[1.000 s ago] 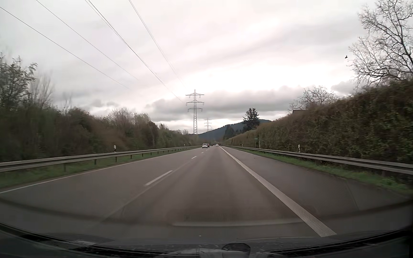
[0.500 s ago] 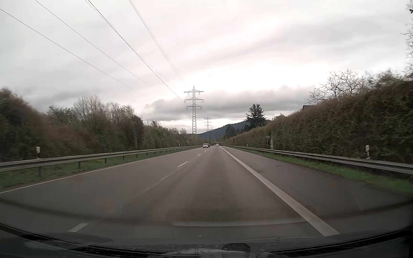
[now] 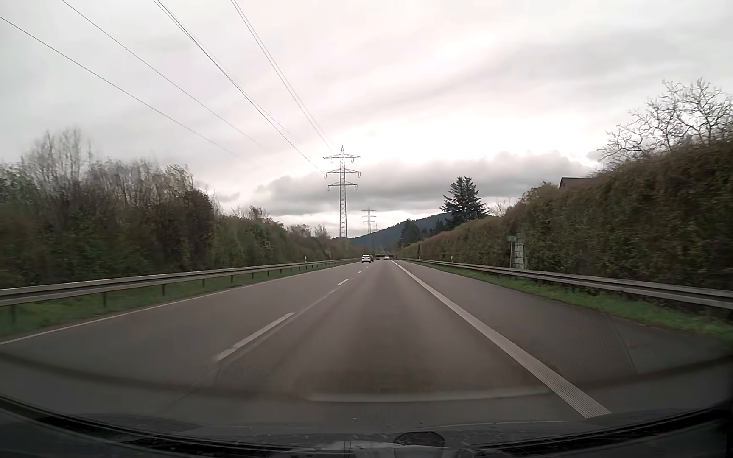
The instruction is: Follow the waypoints while adhering to traffic rules and regulations
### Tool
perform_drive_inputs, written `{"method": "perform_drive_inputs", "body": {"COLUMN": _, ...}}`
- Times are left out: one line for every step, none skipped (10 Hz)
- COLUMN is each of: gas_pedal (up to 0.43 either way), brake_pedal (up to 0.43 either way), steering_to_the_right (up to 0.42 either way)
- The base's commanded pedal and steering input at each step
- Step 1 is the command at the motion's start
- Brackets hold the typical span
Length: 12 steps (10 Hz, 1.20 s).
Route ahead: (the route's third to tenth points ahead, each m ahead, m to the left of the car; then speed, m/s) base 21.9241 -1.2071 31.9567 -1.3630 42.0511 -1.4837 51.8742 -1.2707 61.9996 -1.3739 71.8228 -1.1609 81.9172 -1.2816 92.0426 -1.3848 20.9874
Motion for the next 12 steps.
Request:
{"method": "perform_drive_inputs", "body": {"gas_pedal": 0.197, "brake_pedal": 0.0, "steering_to_the_right": 0.0}}
{"method": "perform_drive_inputs", "body": {"gas_pedal": 0.197, "brake_pedal": 0.0, "steering_to_the_right": 0.0}}
{"method": "perform_drive_inputs", "body": {"gas_pedal": 0.197, "brake_pedal": 0.0, "steering_to_the_right": 0.0}}
{"method": "perform_drive_inputs", "body": {"gas_pedal": 0.197, "brake_pedal": 0.0, "steering_to_the_right": 0.0}}
{"method": "perform_drive_inputs", "body": {"gas_pedal": 0.197, "brake_pedal": 0.0, "steering_to_the_right": 0.0}}
{"method": "perform_drive_inputs", "body": {"gas_pedal": 0.197, "brake_pedal": 0.0, "steering_to_the_right": 0.0}}
{"method": "perform_drive_inputs", "body": {"gas_pedal": 0.197, "brake_pedal": 0.0, "steering_to_the_right": 0.0}}
{"method": "perform_drive_inputs", "body": {"gas_pedal": 0.197, "brake_pedal": 0.0, "steering_to_the_right": 0.0}}
{"method": "perform_drive_inputs", "body": {"gas_pedal": 0.197, "brake_pedal": 0.0, "steering_to_the_right": 0.0}}
{"method": "perform_drive_inputs", "body": {"gas_pedal": 0.189, "brake_pedal": 0.0, "steering_to_the_right": 0.0}}
{"method": "perform_drive_inputs", "body": {"gas_pedal": 0.189, "brake_pedal": 0.0, "steering_to_the_right": 0.0}}
{"method": "perform_drive_inputs", "body": {"gas_pedal": 0.189, "brake_pedal": 0.0, "steering_to_the_right": 0.0}}
